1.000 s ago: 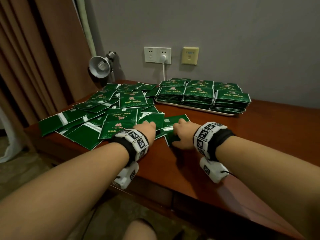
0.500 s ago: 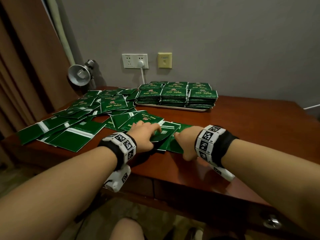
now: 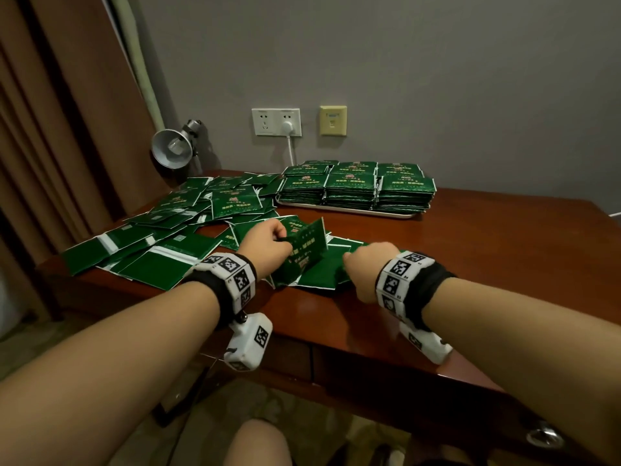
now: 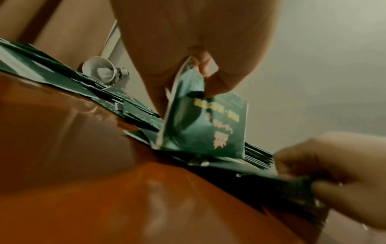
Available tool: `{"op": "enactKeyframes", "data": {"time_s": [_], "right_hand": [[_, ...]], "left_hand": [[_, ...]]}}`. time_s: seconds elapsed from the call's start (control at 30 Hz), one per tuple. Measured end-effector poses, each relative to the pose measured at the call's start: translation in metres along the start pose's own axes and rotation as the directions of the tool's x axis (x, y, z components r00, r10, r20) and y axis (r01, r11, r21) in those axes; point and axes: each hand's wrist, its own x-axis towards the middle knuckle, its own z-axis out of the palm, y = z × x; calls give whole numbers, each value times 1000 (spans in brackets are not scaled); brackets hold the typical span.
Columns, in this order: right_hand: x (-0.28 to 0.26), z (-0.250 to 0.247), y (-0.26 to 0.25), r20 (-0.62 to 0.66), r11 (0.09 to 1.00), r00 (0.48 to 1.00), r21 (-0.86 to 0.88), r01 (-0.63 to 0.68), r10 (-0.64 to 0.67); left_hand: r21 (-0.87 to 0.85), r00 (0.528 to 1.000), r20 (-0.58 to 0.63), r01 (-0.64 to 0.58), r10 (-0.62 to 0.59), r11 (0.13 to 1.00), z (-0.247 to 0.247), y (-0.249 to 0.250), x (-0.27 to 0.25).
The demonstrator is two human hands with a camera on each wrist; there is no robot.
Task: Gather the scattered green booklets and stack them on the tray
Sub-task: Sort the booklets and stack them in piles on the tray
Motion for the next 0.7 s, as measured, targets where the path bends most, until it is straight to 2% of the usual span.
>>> {"op": "enactKeyframes", "data": {"time_s": [0.07,0.13,0.2,0.27,0.33,0.43,0.57,0.7], "right_hand": [[4,-6,6,-32,996,997,57,-72,74],[7,-9,13,-88,984,986,119,-131,142],[9,-8,19,-105,956,967,209,-206,232],[11,-6,26,-59,908,944,301,-292,323],[13,-3,33,8,858,918,353,-373,395],[16,1,38,99,810,886,371,-455,452],[17,8,36,228,798,873,356,-487,431],[19,13,34,255,832,888,323,-452,383]], "left_hand": [[38,996,-54,74,-72,996,-4,-8,4],[171,987,-84,152,-140,973,-7,-15,4],[280,986,-82,164,-147,946,-9,-18,3],[369,995,-59,96,-80,924,-9,-20,1],[423,999,24,19,-32,906,-5,-21,0],[438,984,171,-34,-46,898,3,-20,-2],[593,961,270,-117,-60,797,12,-18,1],[685,954,297,-178,-48,706,16,-9,1]]}}
